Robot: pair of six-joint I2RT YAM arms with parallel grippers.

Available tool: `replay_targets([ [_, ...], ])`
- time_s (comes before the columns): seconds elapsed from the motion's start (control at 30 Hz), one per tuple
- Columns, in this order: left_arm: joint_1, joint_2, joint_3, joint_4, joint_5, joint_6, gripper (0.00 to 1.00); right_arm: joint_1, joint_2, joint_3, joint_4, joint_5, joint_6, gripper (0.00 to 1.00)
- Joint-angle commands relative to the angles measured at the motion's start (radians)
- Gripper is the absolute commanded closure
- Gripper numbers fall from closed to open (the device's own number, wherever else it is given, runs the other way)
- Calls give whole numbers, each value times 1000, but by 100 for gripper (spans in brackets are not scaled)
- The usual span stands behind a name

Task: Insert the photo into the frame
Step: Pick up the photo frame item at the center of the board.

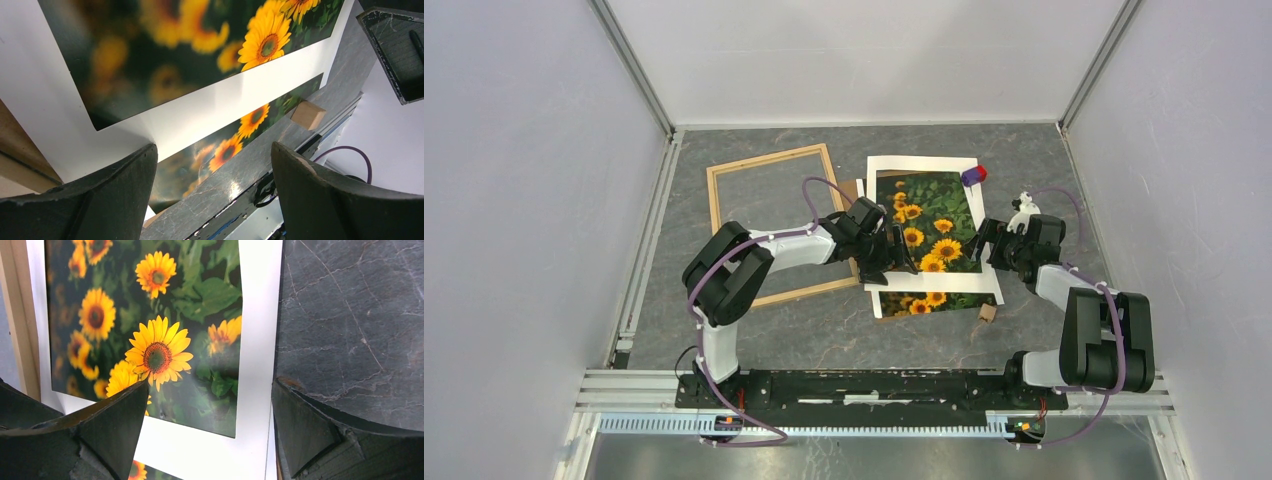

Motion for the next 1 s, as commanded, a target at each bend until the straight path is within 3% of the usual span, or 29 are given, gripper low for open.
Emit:
replay_targets([
  [0.0, -3, 46, -12, -5, -31, 22, 10, 6, -24, -11, 23, -81, 38, 2],
  [0.97, -1, 62, -34, 2, -34, 19, 9, 6, 48, 31, 51, -74, 20, 2],
])
